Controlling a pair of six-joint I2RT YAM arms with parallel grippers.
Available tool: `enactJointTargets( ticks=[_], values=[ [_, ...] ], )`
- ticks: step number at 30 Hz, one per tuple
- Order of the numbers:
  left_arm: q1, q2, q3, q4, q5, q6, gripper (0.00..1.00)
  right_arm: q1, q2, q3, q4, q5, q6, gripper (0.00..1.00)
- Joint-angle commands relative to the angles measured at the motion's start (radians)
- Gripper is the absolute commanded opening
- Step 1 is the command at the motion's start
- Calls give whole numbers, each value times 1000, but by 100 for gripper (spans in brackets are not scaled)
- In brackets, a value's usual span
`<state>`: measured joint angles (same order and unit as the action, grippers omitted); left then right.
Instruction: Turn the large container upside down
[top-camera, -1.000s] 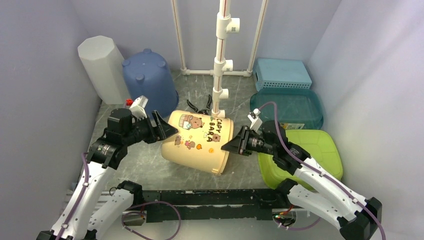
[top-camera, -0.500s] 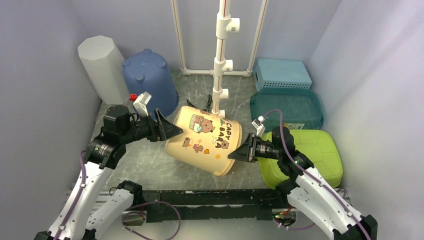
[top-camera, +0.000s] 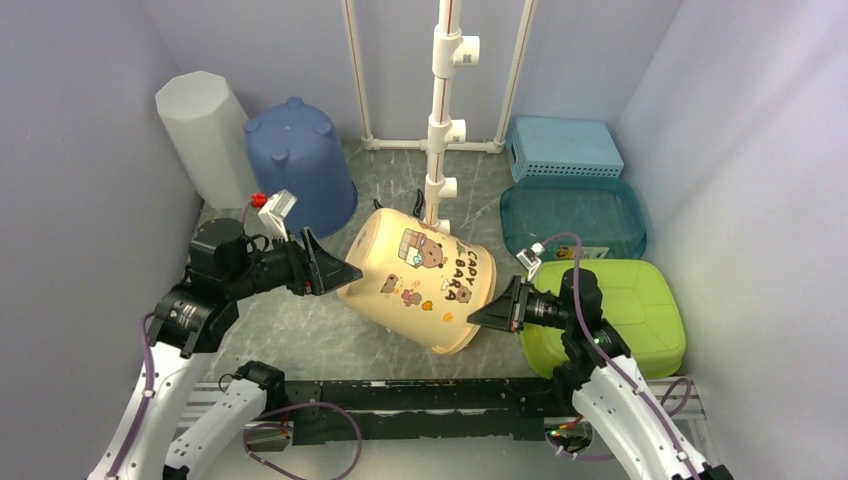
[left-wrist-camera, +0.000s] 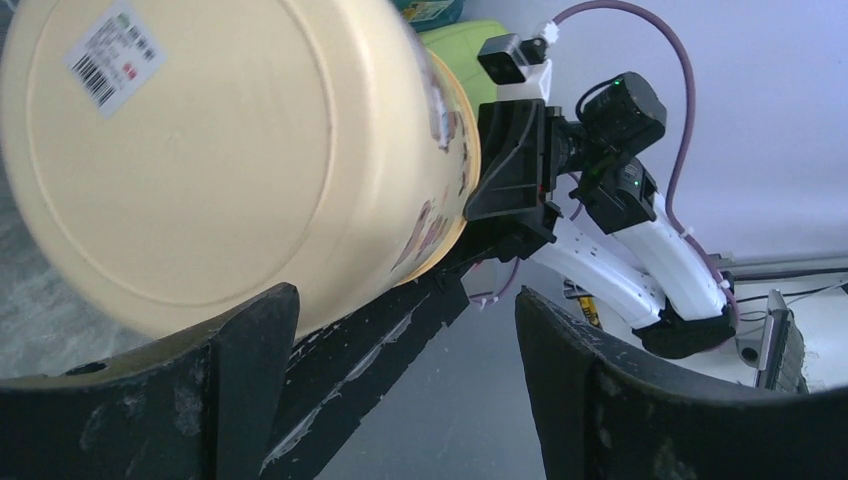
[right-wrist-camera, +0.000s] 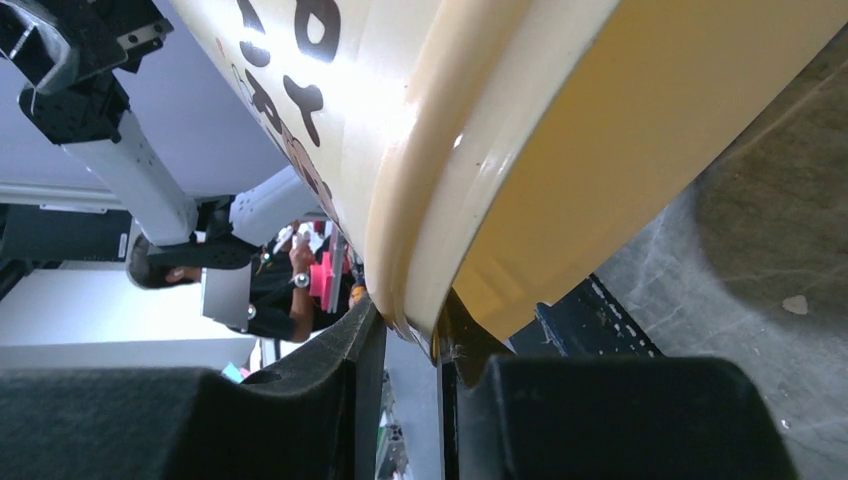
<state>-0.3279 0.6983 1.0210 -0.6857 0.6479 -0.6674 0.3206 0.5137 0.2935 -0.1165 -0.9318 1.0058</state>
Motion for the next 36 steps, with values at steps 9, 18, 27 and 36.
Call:
enactJointTargets(
  ticks=[9, 18, 27, 36],
  values=[
    [-2, -43, -16, 11, -83, -14, 86, -100, -197, -156, -200, -26, 213, 0],
    [-2, -46, -27, -4, -117, -17, 87, -123, -258, -100, -412, 21, 159, 0],
    [-2, -73, -90, 50, -175, -73, 89, -130, -330, -112, -603, 97, 190, 0],
    [-2, -36, -109, 58, -198, -83, 88, -130, -253, -80, -766, 250, 74, 0]
  ],
)
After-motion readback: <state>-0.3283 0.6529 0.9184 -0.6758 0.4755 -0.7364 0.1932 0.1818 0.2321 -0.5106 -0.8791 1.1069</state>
